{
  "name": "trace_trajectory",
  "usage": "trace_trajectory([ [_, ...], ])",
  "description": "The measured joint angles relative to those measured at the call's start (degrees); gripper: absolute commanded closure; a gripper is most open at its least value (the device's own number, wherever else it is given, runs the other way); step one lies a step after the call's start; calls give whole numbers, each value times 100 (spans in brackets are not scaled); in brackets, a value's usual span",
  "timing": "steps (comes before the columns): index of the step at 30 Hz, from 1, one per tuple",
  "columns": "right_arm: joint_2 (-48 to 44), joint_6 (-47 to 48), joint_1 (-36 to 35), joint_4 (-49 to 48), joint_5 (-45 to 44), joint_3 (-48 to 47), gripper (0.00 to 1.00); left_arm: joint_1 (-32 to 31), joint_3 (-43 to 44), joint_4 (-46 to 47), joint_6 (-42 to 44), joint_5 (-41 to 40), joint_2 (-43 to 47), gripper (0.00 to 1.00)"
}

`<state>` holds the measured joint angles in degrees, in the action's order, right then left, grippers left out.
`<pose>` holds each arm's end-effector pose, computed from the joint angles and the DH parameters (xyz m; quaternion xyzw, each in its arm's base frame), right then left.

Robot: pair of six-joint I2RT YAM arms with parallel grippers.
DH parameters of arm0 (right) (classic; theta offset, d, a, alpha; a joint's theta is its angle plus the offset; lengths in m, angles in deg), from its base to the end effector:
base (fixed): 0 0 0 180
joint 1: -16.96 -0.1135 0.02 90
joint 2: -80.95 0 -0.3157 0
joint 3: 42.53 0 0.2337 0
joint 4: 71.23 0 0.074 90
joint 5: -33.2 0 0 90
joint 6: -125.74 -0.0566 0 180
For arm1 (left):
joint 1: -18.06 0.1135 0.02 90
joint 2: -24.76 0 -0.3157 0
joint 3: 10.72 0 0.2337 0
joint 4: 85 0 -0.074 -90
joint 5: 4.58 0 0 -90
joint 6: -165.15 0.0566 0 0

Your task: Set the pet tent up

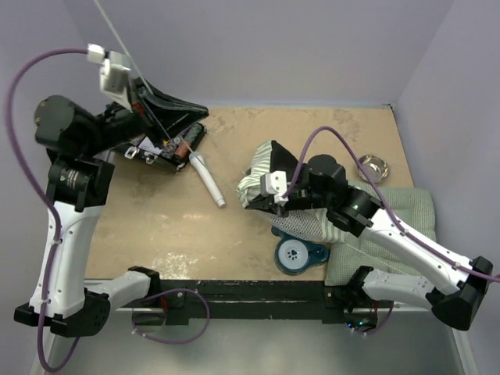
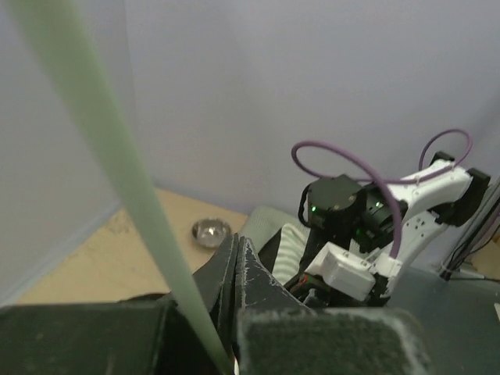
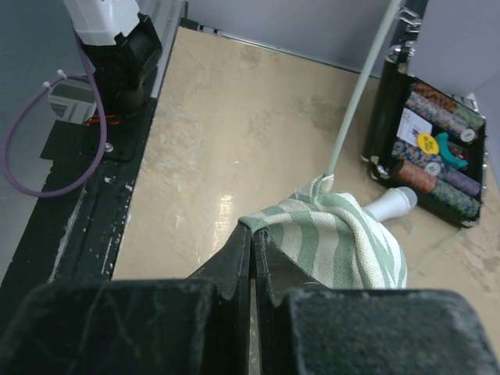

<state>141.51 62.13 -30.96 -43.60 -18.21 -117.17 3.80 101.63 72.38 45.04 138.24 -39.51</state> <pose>0.1122 0.1769 0.4176 -0.6108 0.4675 0.3641 0.5252 0.1215 -0.0774 0.6183 0.3066 0.5255 -0.5059 0.6116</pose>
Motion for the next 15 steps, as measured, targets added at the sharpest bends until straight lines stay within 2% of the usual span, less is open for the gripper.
trace_trajectory([
  [3, 306, -44, -225, -92, -39, -50, 100, -109, -435, -887, 758, 17, -35, 100],
  [8, 509, -39, -485, -105, -101, -52, 100, -667, -1198, -2164, 2052, -271, -63, 100],
  [12, 597, -39, -608, -94, -140, -52, 100, -772, -1694, -2583, 2420, -387, 138, 100],
  [15, 601, -28, -610, -109, -186, -50, 100, -660, -1333, -2675, 2518, -413, 201, 100],
])
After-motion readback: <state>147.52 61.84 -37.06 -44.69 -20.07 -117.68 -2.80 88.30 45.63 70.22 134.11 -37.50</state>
